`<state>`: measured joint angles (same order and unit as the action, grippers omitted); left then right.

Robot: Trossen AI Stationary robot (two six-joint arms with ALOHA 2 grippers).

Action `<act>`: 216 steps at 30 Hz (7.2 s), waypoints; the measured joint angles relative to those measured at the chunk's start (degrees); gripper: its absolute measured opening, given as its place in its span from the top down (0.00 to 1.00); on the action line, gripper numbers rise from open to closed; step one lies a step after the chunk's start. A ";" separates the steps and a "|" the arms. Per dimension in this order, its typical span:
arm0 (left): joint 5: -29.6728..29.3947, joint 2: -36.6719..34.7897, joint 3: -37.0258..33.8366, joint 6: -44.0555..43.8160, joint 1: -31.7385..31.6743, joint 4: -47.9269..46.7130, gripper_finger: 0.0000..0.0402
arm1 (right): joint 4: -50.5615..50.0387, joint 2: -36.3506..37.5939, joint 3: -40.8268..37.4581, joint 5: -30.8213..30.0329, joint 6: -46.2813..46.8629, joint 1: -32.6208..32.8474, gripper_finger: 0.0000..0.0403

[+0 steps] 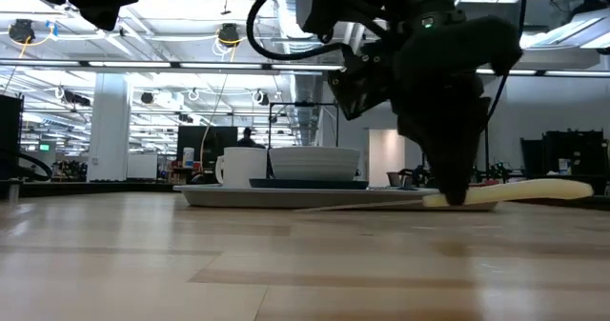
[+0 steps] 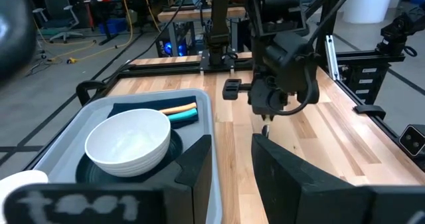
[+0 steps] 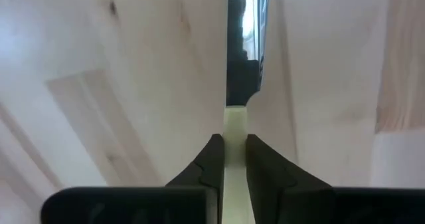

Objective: Set up tray
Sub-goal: Put the yellow knife on the dark blue napkin to the right of the orange fork, then return to Home Position

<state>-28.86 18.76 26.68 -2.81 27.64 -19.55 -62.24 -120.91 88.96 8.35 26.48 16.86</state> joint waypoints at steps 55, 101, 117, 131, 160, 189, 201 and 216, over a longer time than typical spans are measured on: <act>0.02 -0.02 0.02 -1.49 -0.02 0.52 0.76 | -2.25 34.10 -19.90 -15.82 20.47 -27.49 0.92; 0.00 0.00 0.02 0.03 -0.02 0.44 0.76 | 10.74 18.42 -24.43 -1.21 17.05 -45.82 0.78; 0.00 -0.02 0.02 0.04 -0.02 0.44 0.76 | 9.59 18.86 -24.41 -2.97 15.53 -46.25 0.70; -0.37 5.06 -3.75 2.14 -0.14 12.40 0.76 | 13.62 44.51 -27.60 -30.75 -1.30 -32.54 0.70; -3.77 9.64 -25.97 -16.05 -3.72 33.30 0.76 | 84.89 92.48 -88.56 -25.15 -26.18 -5.12 0.70; 0.04 9.73 -25.99 -17.90 -3.72 24.41 0.76 | 77.07 92.38 -88.62 -24.95 -21.94 -5.35 0.70; 0.00 9.73 -25.99 -17.90 -3.72 24.15 0.76 | 77.11 92.38 -88.64 -24.95 -21.94 -5.35 0.70; 0.00 9.73 -25.99 -16.65 -3.72 24.00 0.76 | 77.11 92.38 -88.67 -24.95 -21.94 -5.35 0.70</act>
<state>-28.86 28.49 0.69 -19.46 23.92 4.45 14.87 -28.53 0.30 -16.60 4.54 11.51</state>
